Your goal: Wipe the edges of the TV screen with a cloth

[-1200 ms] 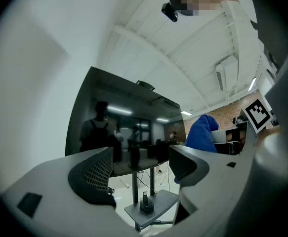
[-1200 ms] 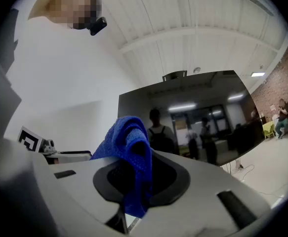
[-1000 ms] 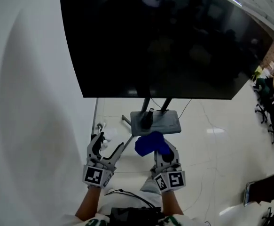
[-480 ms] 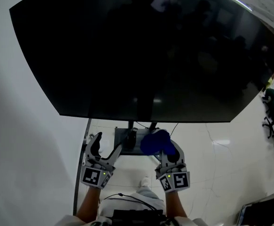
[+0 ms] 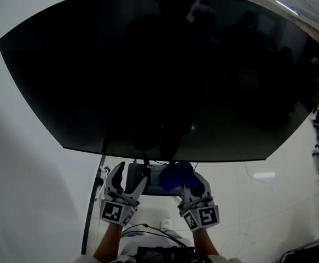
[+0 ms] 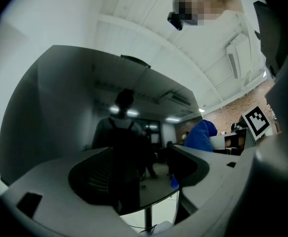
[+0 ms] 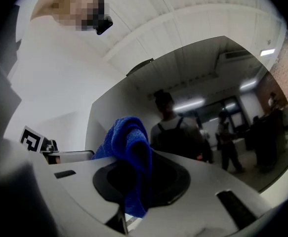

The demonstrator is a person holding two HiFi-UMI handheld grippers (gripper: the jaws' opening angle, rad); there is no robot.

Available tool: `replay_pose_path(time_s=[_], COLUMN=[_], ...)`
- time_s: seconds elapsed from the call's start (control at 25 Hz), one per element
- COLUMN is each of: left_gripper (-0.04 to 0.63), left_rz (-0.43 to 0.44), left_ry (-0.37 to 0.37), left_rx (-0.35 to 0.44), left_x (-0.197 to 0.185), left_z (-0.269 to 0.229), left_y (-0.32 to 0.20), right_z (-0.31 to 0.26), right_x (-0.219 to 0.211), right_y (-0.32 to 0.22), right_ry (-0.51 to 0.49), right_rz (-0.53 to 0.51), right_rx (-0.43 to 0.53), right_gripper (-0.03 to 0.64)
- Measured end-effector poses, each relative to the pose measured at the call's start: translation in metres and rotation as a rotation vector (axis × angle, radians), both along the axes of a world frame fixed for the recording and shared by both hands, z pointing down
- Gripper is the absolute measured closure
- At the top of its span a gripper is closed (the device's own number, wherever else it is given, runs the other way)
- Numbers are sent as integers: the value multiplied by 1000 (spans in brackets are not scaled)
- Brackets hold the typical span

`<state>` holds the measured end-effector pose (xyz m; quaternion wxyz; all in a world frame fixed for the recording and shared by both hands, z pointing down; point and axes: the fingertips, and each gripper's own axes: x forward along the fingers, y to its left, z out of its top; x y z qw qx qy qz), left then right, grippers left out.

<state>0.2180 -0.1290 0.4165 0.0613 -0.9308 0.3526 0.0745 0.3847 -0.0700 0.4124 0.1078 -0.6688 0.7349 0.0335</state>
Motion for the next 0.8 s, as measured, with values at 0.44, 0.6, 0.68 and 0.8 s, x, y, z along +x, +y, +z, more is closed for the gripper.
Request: replay_pose_path(time_s=[0.44, 0.6, 0.68, 0.8], left_gripper=[262, 262, 262, 262], left_rz=[121, 199, 240, 297], left_ry=[21, 14, 10, 16], left_rx=[-12, -1, -5, 3], left_x=[-9, 4, 13, 27], left_z=[-42, -44, -41, -42], left_y=[-33, -30, -26, -23], right_z=[-253, -369, -419, -484], right_x=[-9, -23, -31, -38], right_y=[-62, -59, -52, -58], right_ry=[337, 555, 630, 668], right_rz=[140, 251, 288, 301], right_rx=[447, 644, 728, 786], right_gripper=[553, 552, 552, 552])
